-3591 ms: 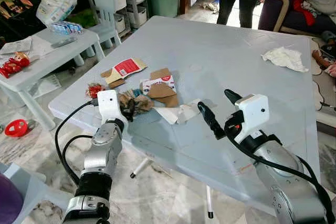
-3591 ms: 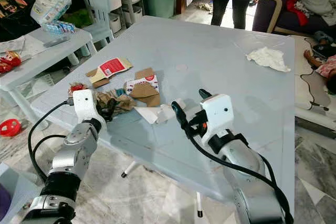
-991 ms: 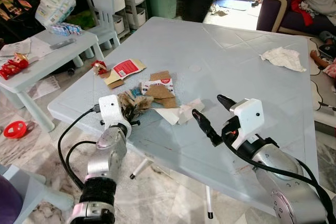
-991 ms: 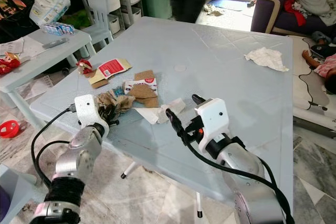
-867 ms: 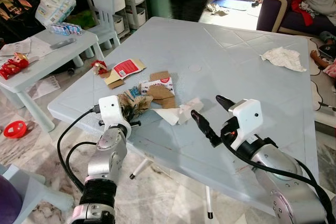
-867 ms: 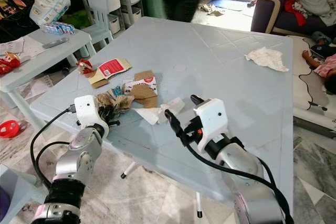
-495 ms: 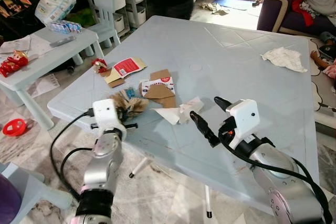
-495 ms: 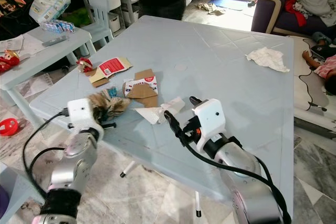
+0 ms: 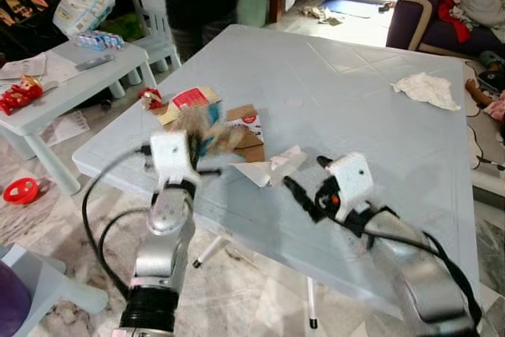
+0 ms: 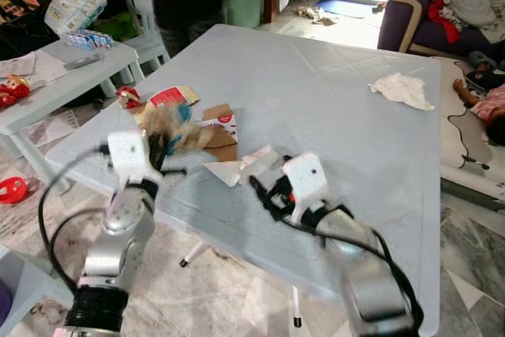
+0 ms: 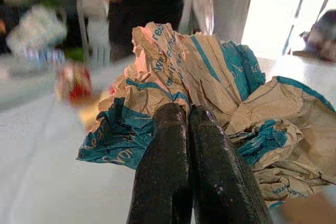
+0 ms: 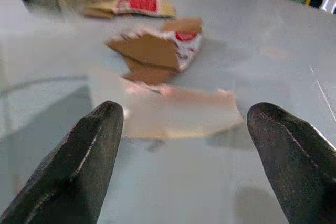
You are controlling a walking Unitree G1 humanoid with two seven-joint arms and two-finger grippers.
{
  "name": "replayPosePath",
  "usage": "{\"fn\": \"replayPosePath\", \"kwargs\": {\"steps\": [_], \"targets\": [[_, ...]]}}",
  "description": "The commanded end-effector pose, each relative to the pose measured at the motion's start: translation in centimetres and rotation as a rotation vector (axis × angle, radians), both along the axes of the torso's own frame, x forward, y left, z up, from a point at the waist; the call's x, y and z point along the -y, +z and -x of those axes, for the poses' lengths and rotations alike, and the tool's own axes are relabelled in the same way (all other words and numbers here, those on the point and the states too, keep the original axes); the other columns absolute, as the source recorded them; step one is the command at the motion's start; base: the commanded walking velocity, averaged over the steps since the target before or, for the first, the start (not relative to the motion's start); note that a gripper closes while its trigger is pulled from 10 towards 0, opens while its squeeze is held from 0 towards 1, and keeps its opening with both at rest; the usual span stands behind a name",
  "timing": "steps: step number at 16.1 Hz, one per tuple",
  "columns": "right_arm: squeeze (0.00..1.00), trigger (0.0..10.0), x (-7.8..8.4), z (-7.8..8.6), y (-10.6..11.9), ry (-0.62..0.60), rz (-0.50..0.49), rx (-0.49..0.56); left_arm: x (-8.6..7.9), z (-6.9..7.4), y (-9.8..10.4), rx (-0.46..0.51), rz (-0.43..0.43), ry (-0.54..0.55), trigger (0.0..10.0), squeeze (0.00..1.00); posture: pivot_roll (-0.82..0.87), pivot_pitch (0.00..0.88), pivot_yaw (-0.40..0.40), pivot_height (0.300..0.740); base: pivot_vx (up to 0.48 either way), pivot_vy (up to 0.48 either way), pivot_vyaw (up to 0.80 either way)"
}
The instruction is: Picking trash to rubbish bin
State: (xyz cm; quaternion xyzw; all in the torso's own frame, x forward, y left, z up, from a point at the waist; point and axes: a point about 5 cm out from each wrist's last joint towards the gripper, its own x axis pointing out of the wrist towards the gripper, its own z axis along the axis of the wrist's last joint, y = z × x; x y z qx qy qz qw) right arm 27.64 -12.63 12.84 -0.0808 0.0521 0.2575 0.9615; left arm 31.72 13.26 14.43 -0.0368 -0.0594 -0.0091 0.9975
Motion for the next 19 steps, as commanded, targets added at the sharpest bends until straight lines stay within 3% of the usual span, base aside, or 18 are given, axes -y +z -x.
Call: {"fn": "replayPosePath", "kwargs": {"steps": [1,3,5,10,16,19], "targets": [[0.0,10.0,0.3,-0.1,-0.6,-0.012,0.027,-0.014,-0.2,0.3,0.2,0.018,-0.022,-0.006,0.0,0.0,-0.06,0.016,0.009,0.74,0.0,0.0,0.0],[0.0,10.0,0.3,-2.3,-0.9,-0.062,0.028,0.007,-0.2,1.4,-1.0,-0.013,-0.032,-0.037,0.0,0.0,-0.04,0.0,0.011,0.74,0.0,0.0,0.0],[0.0,10.0,-0.3,-3.4,-0.4,-0.03,0.106,0.08,0.1,1.6,-1.1,-0.02,-0.036,-0.066,0.0,0.0,-0.03,0.0,0.011,0.74,0.0,0.0,0.0],[0.0,10.0,-0.8,-6.7,2.9,-0.014,0.26,0.358,0.0,2.4,-1.2,-0.026,-0.05,-0.089,0.0,0.0,0.0,0.0,0.021,0.74,0.0,0.0,0.0],[0.0,10.0,-0.3,-7.0,3.2,0.007,0.271,0.426,0.3,2.6,-1.4,-0.052,-0.028,-0.108,0.0,0.0,0.0,0.001,0.027,0.74,0.0,0.0,0.0],[0.0,10.0,-0.8,-6.5,2.9,0.074,0.283,0.446,0.3,2.4,-1.4,-0.065,-0.021,-0.125,0.0,0.0,-0.01,0.008,0.036,0.74,0.0,0.0,0.0]]}}
